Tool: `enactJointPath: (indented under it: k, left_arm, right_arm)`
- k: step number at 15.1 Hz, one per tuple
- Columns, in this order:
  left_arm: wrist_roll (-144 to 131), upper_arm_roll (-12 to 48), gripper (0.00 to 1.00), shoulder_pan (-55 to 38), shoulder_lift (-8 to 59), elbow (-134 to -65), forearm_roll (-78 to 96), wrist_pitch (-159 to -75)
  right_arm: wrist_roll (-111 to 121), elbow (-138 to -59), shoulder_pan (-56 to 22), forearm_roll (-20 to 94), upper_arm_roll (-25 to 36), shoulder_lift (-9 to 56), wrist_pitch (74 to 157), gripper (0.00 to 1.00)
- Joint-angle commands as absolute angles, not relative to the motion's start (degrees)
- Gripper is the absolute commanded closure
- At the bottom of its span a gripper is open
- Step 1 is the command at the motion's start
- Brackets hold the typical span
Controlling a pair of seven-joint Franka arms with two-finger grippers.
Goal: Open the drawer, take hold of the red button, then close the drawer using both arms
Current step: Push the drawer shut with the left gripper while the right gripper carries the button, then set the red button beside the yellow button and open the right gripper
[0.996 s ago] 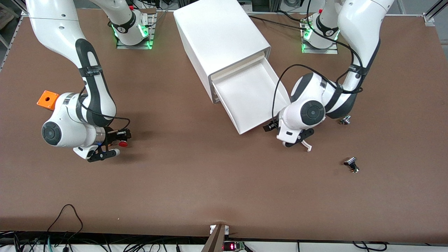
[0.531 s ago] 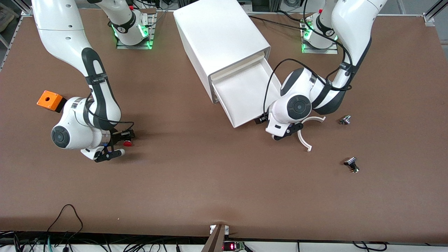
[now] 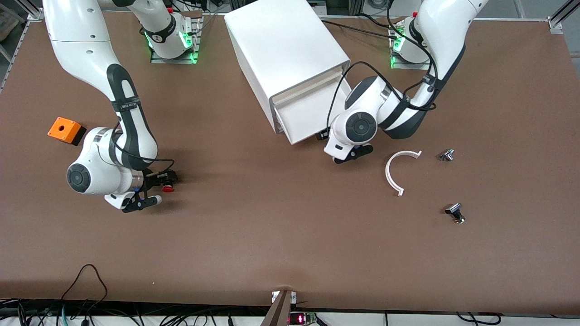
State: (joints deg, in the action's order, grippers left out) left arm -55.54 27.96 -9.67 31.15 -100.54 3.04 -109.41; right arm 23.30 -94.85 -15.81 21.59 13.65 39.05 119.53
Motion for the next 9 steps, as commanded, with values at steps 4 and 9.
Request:
enactJointPath:
  k: [4, 9]
  left_arm:
    - [-56.0, 31.5, 0.00, -9.6, 32.0, -101.6, 3.1, -107.1]
    - [-56.0, 32.1, 0.00, -11.0, 33.0, -101.6, 7.0, -106.8]
  right_arm:
    - [24.0, -94.2, -16.0, 21.0, 15.0, 32.6, 118.9, 0.01]
    - [23.6, -94.2, -16.4, 14.6, 14.9, 27.1, 118.7, 0.01]
